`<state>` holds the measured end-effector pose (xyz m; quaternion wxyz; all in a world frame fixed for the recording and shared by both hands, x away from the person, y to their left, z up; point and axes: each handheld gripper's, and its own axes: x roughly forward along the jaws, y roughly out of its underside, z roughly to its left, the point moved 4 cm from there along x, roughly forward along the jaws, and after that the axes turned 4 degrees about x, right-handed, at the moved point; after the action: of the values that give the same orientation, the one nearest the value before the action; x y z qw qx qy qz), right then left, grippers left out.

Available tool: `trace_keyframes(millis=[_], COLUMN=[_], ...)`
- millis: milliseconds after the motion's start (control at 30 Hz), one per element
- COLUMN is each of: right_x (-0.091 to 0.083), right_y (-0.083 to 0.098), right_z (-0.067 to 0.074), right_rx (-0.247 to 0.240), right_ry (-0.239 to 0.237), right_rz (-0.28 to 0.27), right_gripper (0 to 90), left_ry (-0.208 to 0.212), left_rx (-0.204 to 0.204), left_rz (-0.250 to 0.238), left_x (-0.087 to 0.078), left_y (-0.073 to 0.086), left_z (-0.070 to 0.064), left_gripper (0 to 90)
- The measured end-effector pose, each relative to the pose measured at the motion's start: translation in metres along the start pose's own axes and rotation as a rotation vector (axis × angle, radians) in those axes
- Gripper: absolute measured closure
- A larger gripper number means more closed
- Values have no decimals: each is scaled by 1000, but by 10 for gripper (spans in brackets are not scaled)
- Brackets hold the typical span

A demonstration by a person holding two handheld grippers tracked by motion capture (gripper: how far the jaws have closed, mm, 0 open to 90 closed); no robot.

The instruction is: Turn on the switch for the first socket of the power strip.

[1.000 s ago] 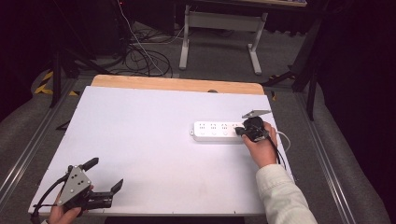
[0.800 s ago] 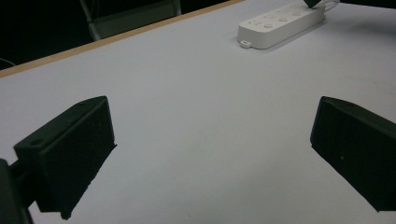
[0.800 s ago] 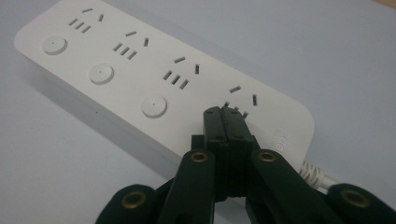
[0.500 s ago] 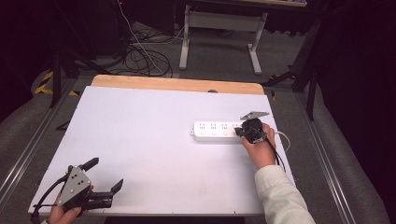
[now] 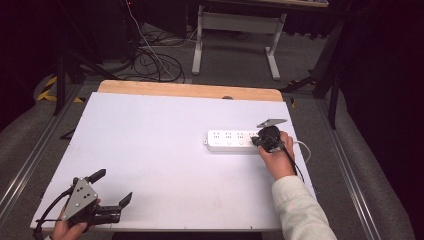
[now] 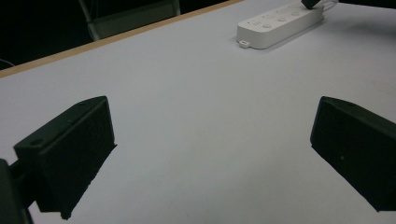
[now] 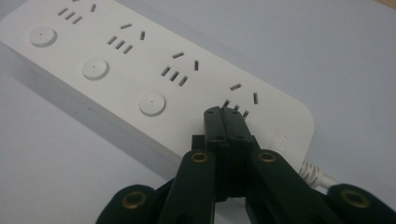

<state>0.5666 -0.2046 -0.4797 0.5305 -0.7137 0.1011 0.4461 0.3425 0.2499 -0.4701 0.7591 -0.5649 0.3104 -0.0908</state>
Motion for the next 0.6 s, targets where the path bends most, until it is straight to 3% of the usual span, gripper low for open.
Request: trace_keyframes(millis=[600], right_x=[2], right_y=[-2], right_z=[1], right_rx=[-7], right_ry=[15], right_rz=[16], right_gripper=[900], left_ry=[-1], left_rx=[-1], left_rz=[-3], left_x=[-1], left_y=[0], left_z=[0], left_gripper=[4])
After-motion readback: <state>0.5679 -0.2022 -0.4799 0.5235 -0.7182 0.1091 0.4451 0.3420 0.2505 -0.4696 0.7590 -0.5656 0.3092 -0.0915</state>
